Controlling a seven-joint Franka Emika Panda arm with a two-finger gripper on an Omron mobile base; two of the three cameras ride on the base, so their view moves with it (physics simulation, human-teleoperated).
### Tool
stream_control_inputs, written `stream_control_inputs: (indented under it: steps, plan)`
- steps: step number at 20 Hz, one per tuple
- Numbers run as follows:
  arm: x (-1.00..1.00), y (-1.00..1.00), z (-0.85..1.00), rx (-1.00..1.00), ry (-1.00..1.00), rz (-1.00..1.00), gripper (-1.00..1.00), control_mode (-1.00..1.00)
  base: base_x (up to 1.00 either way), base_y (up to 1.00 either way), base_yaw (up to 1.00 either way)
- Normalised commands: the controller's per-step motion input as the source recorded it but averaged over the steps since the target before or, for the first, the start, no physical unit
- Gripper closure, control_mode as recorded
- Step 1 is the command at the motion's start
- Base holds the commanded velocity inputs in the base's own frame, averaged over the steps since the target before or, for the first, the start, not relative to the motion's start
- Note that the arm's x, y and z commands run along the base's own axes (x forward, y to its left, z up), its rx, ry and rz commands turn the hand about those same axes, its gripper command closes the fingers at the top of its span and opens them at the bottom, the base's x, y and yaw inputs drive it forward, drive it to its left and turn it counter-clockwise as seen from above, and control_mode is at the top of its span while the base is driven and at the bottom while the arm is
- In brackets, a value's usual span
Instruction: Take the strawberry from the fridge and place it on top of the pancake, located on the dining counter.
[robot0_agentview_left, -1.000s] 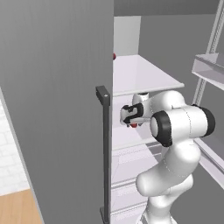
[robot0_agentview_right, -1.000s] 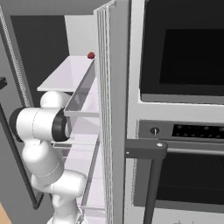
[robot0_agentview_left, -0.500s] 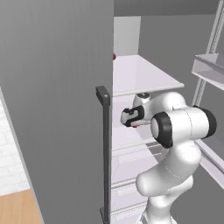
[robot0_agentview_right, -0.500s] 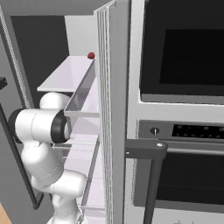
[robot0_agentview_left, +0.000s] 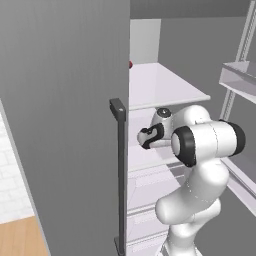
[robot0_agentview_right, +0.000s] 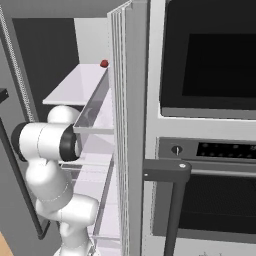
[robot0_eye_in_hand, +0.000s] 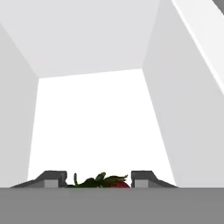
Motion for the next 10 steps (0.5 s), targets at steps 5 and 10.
stream_control_inputs:
  steps: [5, 10]
  plan:
    - [-0.39, -0.03, -0.01, 0.0, -0.08, 0.0, 1.0, -1.0, 0.0, 0.0, 0.0]
    - [-0.55, 0.0, 0.0, 0.0, 0.0, 0.0, 1.0, -1.0, 0.0, 0.0, 0.0]
